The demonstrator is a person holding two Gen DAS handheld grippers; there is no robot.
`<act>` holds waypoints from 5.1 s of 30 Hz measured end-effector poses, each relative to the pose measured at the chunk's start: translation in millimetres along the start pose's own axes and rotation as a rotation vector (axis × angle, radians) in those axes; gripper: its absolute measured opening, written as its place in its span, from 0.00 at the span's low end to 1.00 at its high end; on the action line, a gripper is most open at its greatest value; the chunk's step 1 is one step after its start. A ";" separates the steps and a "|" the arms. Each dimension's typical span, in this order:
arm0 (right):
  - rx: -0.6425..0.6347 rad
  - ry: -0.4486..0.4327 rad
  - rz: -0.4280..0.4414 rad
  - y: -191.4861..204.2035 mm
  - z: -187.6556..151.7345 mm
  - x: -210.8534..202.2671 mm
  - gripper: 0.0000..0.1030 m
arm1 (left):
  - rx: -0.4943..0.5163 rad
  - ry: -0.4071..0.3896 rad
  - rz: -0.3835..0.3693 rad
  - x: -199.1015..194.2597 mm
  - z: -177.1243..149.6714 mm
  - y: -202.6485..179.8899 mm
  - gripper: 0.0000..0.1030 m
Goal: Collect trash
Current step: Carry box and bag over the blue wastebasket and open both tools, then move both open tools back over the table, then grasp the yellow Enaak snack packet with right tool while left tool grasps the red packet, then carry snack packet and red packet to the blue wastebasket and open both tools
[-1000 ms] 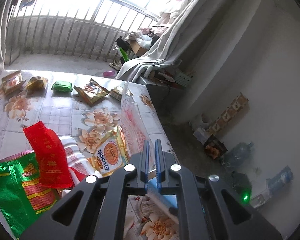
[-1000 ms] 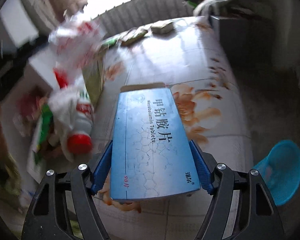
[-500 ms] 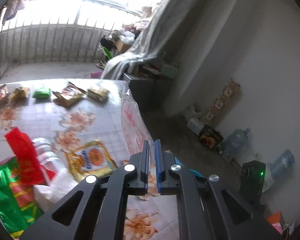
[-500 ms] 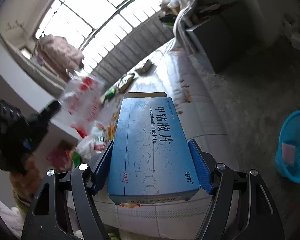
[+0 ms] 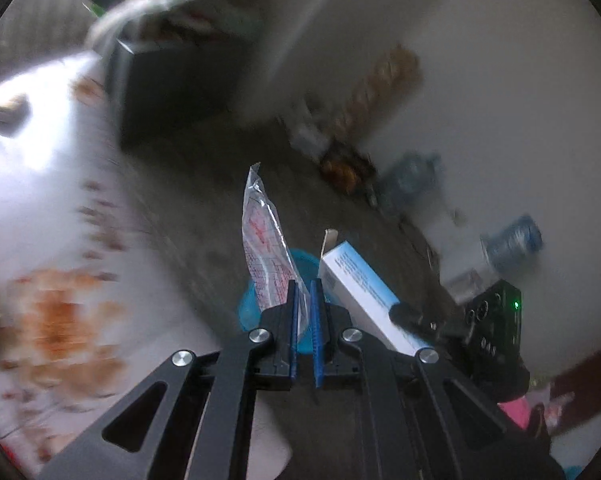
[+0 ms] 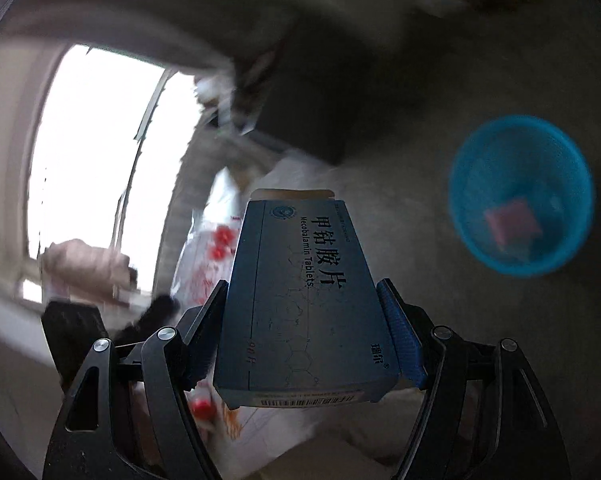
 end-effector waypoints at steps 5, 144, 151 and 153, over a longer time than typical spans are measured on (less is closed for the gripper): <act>0.174 -0.105 -0.027 -52.5 30.2 -20.9 0.68 | 0.094 0.157 0.015 90.7 -4.4 -55.8 0.05; -0.159 0.242 0.224 195.0 -101.6 209.2 0.05 | -0.480 -0.617 0.377 -313.7 -47.6 348.8 0.04; -0.174 0.218 0.265 203.7 -101.5 188.8 0.05 | -0.410 -0.655 0.393 -329.3 -41.4 306.6 0.04; -0.174 0.212 0.275 204.7 -102.1 183.7 0.05 | -0.395 -0.659 0.390 -331.1 -38.6 293.6 0.04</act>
Point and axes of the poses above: each gripper's, at about its wrist camera, not at the fingertips, and x roughly the way its jaws point, y to its left, z to its top, the point moved 9 cm from there along x, roughly the way its jaws point, and after that the axes turned 14 degrees about z, right-handed, at the moved point
